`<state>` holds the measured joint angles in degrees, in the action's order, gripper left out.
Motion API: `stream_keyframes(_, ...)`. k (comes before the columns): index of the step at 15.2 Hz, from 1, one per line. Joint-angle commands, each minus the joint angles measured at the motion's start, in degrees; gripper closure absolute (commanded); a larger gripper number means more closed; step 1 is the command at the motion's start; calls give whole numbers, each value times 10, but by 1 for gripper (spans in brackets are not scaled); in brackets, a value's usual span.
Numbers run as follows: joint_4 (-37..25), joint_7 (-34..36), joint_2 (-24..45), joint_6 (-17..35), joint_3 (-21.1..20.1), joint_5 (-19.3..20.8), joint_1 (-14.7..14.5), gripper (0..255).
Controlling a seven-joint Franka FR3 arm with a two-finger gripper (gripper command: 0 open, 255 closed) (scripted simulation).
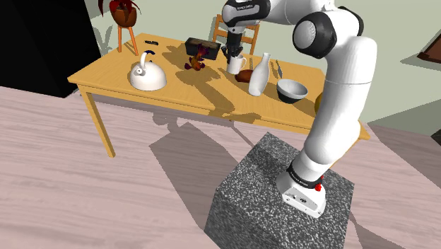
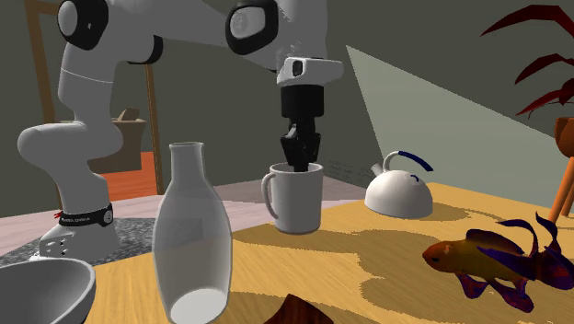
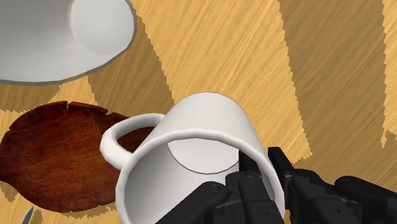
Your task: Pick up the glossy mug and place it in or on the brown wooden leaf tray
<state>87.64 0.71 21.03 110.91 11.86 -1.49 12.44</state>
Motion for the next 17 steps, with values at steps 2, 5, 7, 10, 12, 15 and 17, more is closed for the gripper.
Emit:
stream_keyframes(2,-36,-37,23,-13,8,-10,28,255)
stream_keyframes(5,-81,-72,50,-30,16,-20,57,255)
stream_keyframes(7,-117,-95,72,-44,20,-28,78,255)
stream_keyframes(10,-183,-128,111,-71,24,-40,112,255)
stream_keyframes(12,-238,-148,143,-94,26,-48,136,255)
stream_keyframes(15,-349,-175,206,-140,25,-61,177,255)
stream_keyframes(17,-521,-190,301,-215,20,-75,224,255)
